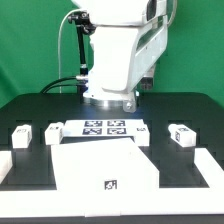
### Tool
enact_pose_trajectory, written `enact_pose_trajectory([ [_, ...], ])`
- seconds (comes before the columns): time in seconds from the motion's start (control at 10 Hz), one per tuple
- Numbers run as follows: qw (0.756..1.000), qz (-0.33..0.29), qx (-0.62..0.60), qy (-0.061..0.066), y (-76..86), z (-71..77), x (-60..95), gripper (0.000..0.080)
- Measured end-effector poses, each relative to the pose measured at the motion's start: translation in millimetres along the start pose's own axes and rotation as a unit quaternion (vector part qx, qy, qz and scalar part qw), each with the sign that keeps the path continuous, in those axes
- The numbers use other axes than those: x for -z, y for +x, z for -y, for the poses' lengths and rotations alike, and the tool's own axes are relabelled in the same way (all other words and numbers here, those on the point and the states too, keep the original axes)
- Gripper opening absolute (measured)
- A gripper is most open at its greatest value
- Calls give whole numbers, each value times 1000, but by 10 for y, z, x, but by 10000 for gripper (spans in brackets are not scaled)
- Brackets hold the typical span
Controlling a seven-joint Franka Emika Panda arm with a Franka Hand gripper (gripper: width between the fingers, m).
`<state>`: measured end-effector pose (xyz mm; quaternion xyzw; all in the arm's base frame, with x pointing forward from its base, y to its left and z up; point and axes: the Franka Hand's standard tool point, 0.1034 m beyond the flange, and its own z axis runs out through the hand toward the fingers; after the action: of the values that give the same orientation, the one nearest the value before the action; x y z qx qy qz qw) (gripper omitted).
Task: Assemble one leg
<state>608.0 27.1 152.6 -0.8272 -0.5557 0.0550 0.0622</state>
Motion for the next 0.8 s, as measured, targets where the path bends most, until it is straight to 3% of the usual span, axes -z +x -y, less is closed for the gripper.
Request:
enact_pose_trajectory([
  [0.8,1000,1,0,1,-4,5,-8,650],
])
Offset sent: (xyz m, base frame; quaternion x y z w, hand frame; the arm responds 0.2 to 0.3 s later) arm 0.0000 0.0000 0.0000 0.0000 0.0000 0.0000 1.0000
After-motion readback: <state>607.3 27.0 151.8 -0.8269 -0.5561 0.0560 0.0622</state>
